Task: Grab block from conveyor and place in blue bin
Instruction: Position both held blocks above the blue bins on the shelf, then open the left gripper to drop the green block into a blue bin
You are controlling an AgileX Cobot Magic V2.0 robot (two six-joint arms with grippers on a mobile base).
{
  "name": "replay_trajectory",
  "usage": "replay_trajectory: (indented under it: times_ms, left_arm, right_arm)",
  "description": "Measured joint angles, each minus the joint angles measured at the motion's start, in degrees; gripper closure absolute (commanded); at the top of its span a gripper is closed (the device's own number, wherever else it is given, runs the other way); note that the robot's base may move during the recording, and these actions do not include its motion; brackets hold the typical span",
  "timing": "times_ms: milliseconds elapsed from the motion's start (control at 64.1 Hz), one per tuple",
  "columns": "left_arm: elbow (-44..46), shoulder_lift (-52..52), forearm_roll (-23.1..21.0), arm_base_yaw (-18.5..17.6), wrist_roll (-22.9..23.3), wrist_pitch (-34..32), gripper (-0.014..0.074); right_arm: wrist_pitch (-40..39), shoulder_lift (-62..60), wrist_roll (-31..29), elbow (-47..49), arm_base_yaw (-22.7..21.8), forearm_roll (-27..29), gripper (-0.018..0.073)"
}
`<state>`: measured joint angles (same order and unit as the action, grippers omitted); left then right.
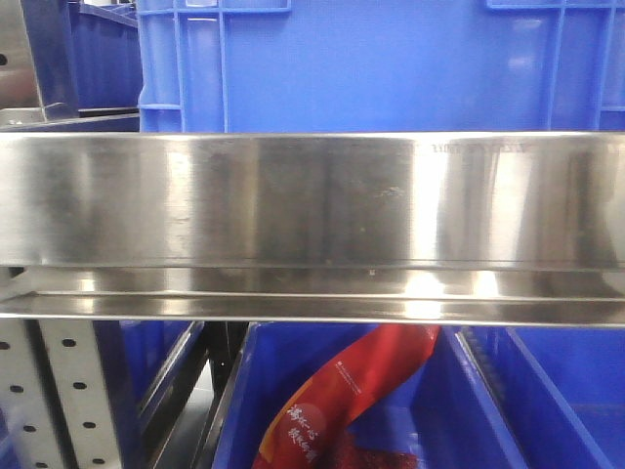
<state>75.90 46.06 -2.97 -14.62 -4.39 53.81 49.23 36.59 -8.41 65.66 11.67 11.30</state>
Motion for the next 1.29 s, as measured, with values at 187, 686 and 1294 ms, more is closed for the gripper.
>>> replay_trajectory:
  times_ms: [187,686,1294]
  left_arm:
    - [0.0,0.0,0.0,0.0,0.0,0.0,0.0707]
    - [0.0,0.0,0.0,0.0,0.0,0.0,0.0707]
    - [2.1,2.7,-0.8,-3.2,-0.2,-0.7,0.0707]
  right_arm:
    - [0.0,0.0,0.0,0.0,0.0,0.0,0.0721]
    - [-1.6,0.0,0.0,0.0,0.0,0.0,0.0721]
    - [-2.9,0.7,0.0,0.6,0.0,2.1,0.0721]
